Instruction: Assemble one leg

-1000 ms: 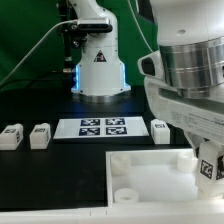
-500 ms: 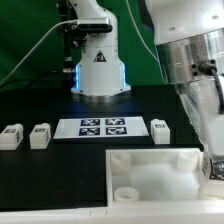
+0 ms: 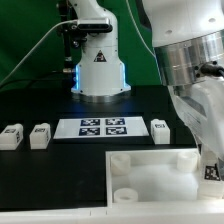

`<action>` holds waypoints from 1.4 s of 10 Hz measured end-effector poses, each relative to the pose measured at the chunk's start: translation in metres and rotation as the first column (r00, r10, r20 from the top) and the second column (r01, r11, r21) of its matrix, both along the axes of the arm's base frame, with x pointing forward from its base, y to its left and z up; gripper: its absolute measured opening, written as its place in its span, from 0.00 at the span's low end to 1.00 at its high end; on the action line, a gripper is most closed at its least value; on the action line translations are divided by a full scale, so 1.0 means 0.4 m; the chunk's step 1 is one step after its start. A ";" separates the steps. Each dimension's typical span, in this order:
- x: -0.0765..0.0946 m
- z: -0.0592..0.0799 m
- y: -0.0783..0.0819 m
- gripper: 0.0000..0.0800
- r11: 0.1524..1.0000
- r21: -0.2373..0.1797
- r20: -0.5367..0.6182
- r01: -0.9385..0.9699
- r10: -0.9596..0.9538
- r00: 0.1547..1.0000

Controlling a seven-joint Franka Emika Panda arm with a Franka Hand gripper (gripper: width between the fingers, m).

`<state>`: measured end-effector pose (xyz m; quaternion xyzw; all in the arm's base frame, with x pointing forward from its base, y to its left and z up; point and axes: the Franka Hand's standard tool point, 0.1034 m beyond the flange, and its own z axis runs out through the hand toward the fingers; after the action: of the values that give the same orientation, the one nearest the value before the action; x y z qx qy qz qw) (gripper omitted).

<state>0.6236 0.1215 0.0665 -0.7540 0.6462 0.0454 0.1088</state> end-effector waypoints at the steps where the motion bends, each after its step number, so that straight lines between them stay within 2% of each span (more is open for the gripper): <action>1: -0.009 0.003 0.004 0.81 0.981 -0.040 -0.027 -0.189 0.188 0.982; 2: -0.009 0.008 0.019 0.81 0.939 -0.076 -0.056 -0.336 0.332 0.941; 5: -0.002 0.006 0.016 0.81 0.796 -0.093 0.006 -0.598 0.601 0.799; 6: -0.008 0.002 0.015 0.81 0.720 -0.108 -0.011 -0.685 0.689 0.725; 7: 0.001 0.006 0.010 0.81 0.609 -0.135 -0.013 -0.781 0.787 0.616; 8: 0.005 0.008 0.008 0.81 0.561 -0.146 -0.011 -0.815 0.823 0.569; 9: 0.004 0.007 0.011 0.81 0.577 -0.142 -0.009 -0.804 0.812 0.584; 10: 0.004 0.007 0.011 0.64 0.575 -0.142 -0.009 -0.806 0.813 0.582; 11: 0.004 0.007 0.012 0.64 0.604 -0.138 -0.010 -0.785 0.792 0.611; 12: 0.003 0.007 0.017 0.47 0.692 -0.123 -0.014 -0.711 0.715 0.699; 13: -0.001 0.004 0.016 0.37 0.760 -0.114 -0.027 -0.640 0.641 0.767; 14: 0.000 0.005 0.019 0.37 0.825 -0.104 -0.034 -0.555 0.555 0.831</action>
Offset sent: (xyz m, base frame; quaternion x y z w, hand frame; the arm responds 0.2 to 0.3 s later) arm 0.0000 0.0000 0.0000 0.0000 0.0000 -0.2667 0.9638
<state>0.6236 0.1292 0.0684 -0.9139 0.4010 0.0402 0.0487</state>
